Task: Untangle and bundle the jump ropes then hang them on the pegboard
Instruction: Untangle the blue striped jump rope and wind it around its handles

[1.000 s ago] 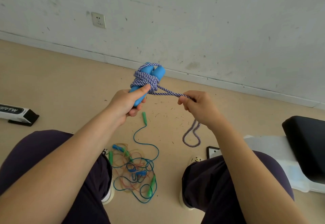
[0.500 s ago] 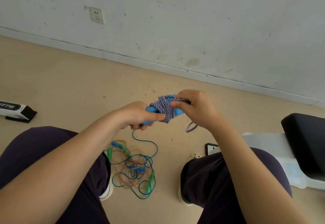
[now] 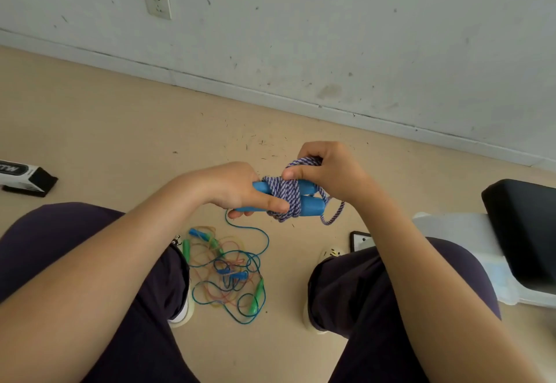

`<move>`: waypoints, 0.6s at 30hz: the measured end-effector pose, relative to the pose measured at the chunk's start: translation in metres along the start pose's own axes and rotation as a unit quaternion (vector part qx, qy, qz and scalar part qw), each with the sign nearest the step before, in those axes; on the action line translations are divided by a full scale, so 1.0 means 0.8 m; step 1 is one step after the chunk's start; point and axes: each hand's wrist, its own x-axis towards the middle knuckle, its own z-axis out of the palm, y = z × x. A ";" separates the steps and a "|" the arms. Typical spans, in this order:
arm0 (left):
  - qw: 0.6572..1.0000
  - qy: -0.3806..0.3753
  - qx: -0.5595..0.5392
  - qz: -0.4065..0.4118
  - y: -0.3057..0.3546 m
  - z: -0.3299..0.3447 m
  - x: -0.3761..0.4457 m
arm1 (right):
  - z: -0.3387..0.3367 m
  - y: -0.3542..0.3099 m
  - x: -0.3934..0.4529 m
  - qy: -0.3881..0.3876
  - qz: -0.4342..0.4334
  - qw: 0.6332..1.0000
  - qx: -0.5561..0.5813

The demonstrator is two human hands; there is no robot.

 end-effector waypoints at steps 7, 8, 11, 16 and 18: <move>0.998 -0.027 0.009 0.050 0.006 0.009 -0.002 | 0.014 -0.001 0.002 -0.008 -0.032 0.999 0.024; 0.998 -0.022 -0.001 0.054 0.004 0.008 -0.002 | 0.015 -0.001 0.003 -0.013 -0.027 0.999 0.029; 0.997 0.005 -0.030 0.069 0.000 0.004 -0.004 | 0.012 0.001 0.002 -0.023 0.000 0.999 0.047; 0.992 0.052 -0.083 0.077 -0.007 -0.008 -0.009 | 0.005 -0.006 -0.003 -0.076 0.057 0.993 0.072; 0.989 0.058 -0.115 0.078 -0.008 -0.009 -0.011 | 0.002 -0.010 -0.006 -0.077 0.059 0.991 0.095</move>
